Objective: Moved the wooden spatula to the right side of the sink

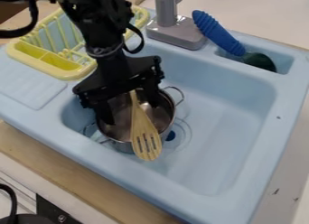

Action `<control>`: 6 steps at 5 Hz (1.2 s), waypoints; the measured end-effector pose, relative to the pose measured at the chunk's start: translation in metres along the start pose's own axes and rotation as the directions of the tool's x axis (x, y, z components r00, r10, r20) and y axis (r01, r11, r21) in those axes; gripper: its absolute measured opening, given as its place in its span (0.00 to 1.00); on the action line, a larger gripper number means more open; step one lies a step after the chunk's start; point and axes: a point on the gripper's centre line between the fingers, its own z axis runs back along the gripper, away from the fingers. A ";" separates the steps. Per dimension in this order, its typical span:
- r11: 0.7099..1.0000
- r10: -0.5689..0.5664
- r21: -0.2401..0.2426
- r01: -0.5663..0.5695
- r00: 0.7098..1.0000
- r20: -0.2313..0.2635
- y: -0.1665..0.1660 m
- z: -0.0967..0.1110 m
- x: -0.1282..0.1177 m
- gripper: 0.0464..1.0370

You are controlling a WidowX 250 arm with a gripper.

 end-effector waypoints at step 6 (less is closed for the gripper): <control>1.000 -0.008 -0.028 0.009 0.999 0.037 -0.004 0.013 -0.010 0.10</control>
